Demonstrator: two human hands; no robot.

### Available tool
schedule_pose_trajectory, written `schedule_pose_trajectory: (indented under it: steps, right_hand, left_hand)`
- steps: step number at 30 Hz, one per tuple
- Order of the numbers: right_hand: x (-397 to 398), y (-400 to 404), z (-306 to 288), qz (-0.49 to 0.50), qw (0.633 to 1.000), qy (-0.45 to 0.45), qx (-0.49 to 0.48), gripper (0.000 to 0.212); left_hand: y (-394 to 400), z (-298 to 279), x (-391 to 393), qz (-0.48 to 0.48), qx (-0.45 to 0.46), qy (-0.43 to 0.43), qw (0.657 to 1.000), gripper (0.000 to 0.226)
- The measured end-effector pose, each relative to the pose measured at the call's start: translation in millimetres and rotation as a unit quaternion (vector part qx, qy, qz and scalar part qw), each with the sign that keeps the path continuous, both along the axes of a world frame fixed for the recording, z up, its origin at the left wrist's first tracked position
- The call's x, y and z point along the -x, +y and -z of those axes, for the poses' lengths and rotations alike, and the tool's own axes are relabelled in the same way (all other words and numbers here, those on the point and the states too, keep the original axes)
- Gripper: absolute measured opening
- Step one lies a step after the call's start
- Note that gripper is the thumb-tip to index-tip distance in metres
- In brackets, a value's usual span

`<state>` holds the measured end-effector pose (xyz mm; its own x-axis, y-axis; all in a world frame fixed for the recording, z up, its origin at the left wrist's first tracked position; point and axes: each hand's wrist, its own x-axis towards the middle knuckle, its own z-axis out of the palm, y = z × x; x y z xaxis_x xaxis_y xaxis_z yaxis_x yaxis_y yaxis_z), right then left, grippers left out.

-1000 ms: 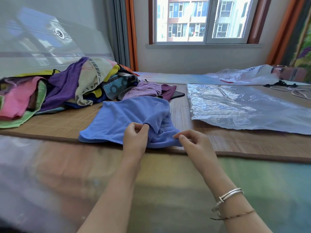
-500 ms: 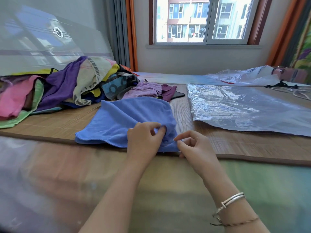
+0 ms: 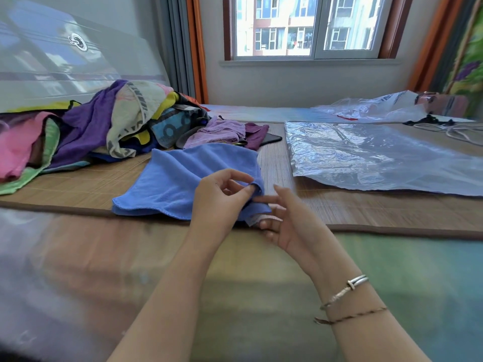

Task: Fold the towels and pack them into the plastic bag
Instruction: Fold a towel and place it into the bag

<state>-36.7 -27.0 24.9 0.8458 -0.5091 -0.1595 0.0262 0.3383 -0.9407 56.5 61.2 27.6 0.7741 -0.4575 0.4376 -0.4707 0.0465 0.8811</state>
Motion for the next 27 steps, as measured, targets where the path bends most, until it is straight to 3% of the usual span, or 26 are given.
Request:
schedule_pose_trajectory:
  steps: [9,14,23,27]
  right_hand:
    - [-2.0,-7.4,3.0,0.081,0.995,-0.040,-0.047,0.002]
    - [-0.8,-12.4,2.0,0.126,0.989,-0.066,-0.040,0.019]
    - [-3.4,-10.5,-5.2,0.127,0.983,-0.132,-0.012,0.024]
    - [-8.1,-9.2,-8.0,0.118,0.982,-0.146,0.006,0.023]
  left_hand:
    - [4.2,14.7,4.0,-0.062,-0.114,-0.243,0.961,0.015]
    - [7.7,25.6,-2.2,-0.095,-0.154,-0.386,0.904,0.023]
    - [18.2,36.7,-17.0,-0.193,-0.283,-0.364,0.866,0.028]
    - [13.2,30.6,-34.7,-0.250,-0.315,-0.385,0.831,0.013]
